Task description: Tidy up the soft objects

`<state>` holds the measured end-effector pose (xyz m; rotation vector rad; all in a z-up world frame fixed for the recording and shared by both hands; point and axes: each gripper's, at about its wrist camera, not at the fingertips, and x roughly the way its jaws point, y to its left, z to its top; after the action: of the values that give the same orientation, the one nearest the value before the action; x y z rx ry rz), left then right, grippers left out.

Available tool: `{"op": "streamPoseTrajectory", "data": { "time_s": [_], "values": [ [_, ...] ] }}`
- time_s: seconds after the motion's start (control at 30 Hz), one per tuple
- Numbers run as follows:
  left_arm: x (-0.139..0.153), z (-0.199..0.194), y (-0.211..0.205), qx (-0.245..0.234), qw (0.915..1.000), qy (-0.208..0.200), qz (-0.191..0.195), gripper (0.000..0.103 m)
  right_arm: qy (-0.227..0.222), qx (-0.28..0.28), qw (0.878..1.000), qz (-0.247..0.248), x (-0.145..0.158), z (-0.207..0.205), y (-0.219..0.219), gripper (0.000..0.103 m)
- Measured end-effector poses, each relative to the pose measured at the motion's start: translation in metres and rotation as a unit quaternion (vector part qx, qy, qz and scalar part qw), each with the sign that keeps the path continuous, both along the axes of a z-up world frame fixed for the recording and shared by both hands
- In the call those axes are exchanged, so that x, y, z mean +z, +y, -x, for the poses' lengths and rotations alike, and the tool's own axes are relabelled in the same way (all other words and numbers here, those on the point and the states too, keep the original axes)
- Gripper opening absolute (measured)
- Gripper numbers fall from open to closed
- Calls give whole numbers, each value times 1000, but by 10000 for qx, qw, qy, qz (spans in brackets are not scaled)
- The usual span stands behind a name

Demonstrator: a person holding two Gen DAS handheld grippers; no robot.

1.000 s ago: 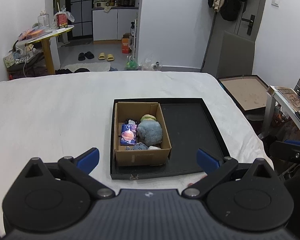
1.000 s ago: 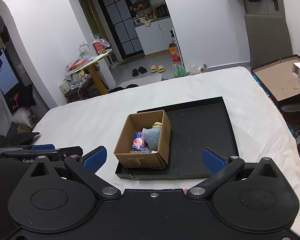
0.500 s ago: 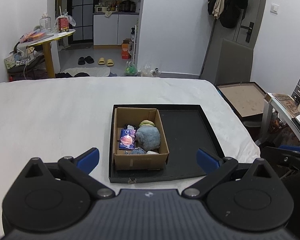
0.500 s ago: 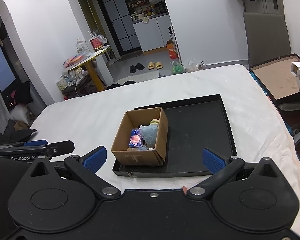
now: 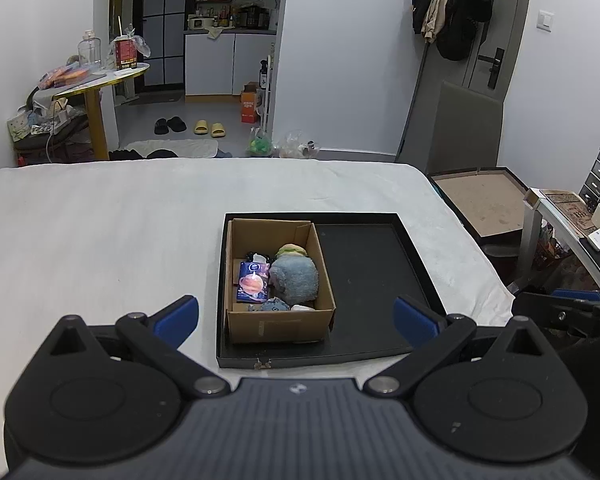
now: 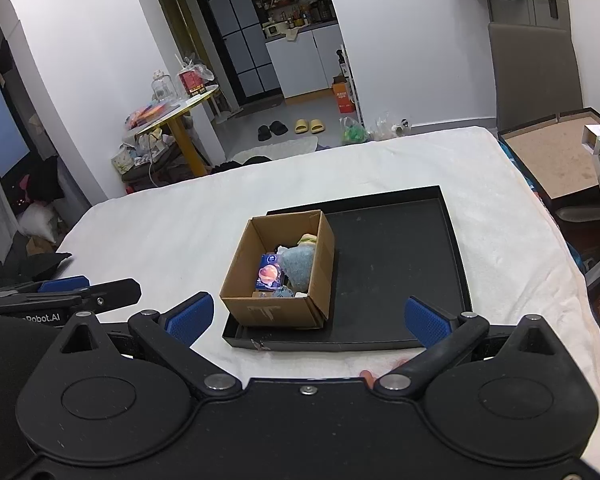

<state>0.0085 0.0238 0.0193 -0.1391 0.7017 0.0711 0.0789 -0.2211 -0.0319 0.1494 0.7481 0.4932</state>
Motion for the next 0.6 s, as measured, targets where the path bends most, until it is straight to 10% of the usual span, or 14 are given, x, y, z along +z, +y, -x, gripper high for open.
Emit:
{"op": "streamPoseTrajectory", "data": {
  "time_s": [0.6],
  "values": [
    [1, 0, -1, -9, 10000, -22, -18, 103, 10, 16, 10000, 12, 0, 1, 1, 103]
  ]
}}
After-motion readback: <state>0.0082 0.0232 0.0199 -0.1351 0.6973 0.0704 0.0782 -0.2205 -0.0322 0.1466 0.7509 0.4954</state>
